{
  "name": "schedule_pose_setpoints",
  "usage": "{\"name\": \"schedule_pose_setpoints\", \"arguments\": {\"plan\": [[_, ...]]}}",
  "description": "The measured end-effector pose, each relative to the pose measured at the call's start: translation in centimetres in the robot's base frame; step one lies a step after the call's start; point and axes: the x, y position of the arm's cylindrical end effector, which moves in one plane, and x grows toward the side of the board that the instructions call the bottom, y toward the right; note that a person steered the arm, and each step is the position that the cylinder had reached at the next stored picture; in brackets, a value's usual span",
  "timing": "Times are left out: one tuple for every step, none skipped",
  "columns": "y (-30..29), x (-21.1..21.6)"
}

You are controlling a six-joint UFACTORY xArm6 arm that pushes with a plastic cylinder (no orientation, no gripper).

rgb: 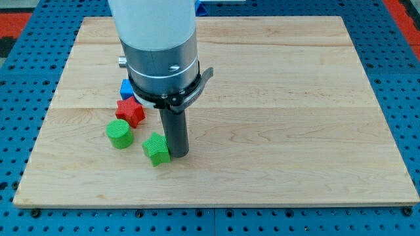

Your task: Slide the green star right a bit

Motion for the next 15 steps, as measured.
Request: {"name": "schedule_pose_setpoints", "arguments": {"plan": [[-3.5, 0.0], [-6.0, 0.9], [-8.8, 3.4], [-9.6, 6.0], [-15.3, 7.2], [-18.5, 3.6], [-17.6, 1.9], [-14.7, 2.9], [-14.5, 2.8], [-14.7, 1.9], [-14.8, 1.3], [-14.5, 1.3], [-14.5, 1.3], [-12.9, 1.3], [-11.9, 1.5]]}}
